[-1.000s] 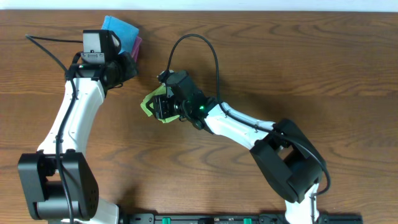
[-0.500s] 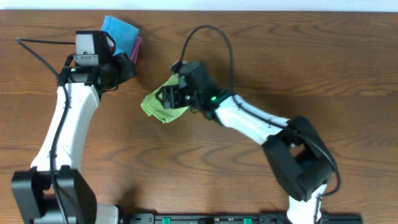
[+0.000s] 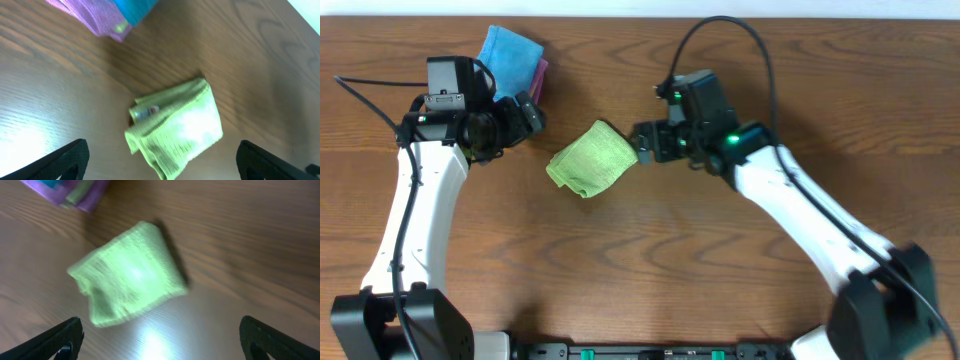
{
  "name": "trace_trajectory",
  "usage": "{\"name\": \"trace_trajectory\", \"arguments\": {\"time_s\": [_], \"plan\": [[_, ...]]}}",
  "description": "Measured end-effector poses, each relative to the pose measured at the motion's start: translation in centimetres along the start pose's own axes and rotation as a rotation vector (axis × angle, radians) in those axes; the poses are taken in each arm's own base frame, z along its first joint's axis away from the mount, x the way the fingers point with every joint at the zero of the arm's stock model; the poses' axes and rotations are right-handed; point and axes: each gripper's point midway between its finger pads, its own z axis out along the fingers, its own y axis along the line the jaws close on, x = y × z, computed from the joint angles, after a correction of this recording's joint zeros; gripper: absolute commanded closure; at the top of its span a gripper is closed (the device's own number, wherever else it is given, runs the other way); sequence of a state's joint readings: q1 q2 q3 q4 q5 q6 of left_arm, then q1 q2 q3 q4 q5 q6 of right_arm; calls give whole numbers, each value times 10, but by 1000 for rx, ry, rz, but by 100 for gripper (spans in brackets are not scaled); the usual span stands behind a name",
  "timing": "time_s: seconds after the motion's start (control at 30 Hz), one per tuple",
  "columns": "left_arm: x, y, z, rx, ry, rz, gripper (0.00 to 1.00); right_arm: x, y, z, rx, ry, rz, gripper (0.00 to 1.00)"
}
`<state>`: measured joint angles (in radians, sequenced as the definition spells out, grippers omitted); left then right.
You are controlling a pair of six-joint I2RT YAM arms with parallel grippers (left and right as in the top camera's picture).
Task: Fold the cloth
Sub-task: 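Release the folded cloth and retract the right gripper to the right, then grasp the folded green cloth with the left gripper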
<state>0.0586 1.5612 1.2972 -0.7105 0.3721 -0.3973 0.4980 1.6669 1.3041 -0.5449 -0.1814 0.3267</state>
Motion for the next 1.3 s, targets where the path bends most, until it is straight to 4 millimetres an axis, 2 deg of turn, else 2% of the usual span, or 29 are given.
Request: {"name": "trace_trajectory", "arguments": {"time_s": [0.2,0.37,0.47,0.77,0.93,1.17,1.3], "plan": [[13,-8,0,52,64,-33,5,18,-33,-58,156,39,-6,1],[29,-7,8,85,116,-67,5,25,-43,-93,222,3,-14,1],[42,-3,17,101,152,-96,5,37,-47,-110,236,-32,-17,1],[71,6,36,136,229,-177,5,98,-66,-135,263,-66,33,1],[88,14,49,153,255,-224,5,124,-73,-144,256,-105,99,1],[110,24,67,189,280,-296,5,136,-73,-162,225,-193,140,1],[115,26,72,204,274,-318,5,141,-73,-169,220,-211,146,1]]}}
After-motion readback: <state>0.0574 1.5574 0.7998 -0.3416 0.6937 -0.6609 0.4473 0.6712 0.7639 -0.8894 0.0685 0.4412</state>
